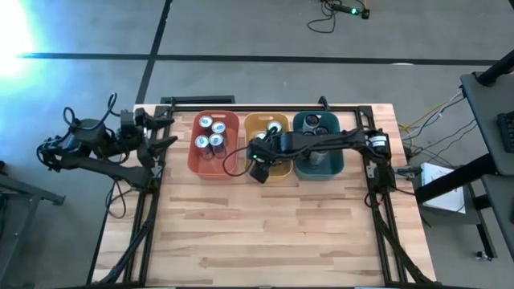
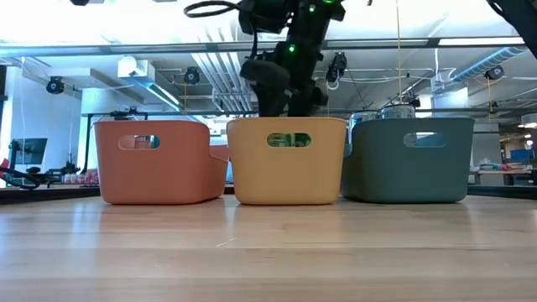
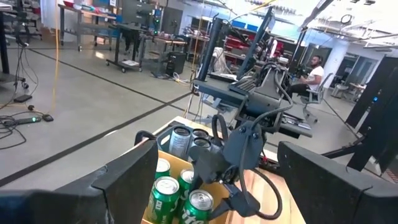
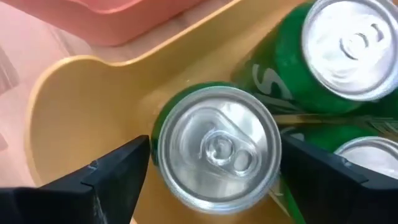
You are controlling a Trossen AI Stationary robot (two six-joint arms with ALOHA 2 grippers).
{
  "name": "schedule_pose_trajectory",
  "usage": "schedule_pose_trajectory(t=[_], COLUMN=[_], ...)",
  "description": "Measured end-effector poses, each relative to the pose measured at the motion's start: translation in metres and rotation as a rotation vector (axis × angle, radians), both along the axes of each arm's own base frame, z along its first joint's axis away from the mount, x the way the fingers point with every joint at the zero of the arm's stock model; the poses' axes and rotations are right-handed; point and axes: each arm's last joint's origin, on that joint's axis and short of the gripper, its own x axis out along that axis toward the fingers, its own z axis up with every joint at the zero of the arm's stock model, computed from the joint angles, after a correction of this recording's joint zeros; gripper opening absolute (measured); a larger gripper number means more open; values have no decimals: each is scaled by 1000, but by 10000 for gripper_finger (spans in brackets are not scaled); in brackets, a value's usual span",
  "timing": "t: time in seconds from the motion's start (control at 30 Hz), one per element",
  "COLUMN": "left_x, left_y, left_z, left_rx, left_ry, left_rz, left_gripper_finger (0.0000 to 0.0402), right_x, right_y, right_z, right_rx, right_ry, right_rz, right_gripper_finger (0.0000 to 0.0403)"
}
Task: Sort soda cans
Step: Put the green soda can into the yellow bin, then return to Home Position
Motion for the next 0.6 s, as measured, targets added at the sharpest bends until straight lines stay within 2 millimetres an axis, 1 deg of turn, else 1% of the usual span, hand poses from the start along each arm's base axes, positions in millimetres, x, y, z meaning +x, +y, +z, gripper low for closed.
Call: schedule_pose_trajectory(t=[0.07, 0.13, 0.27, 0.43, 0.5, 0.6], left_x=[-1, -3, -6, -10, -11, -12], left_y=[0, 0, 1, 1, 2, 2], left_z=[0, 0, 0, -6, -9, -12], left_rx=[0, -2, -3, 8, 9, 12], left_ry=[-1, -3, -13, 49, 76, 106], left_rz=[0, -1, -10, -16, -15, -14], left_gripper_finger=[316, 316, 316, 316, 316, 316], right_x=[-2, -7, -19, -43, -57, -77], right_y=[0, 2, 9, 14, 16, 17], right_z=[5, 15, 52, 97, 117, 137], right_rx=[-3, -8, -69, -153, -160, -140], right_ry=[-3, -12, -89, -188, -234, -267], right_rz=[8, 15, 30, 40, 47, 24], right_gripper_finger=[337, 338, 334, 334, 329, 313])
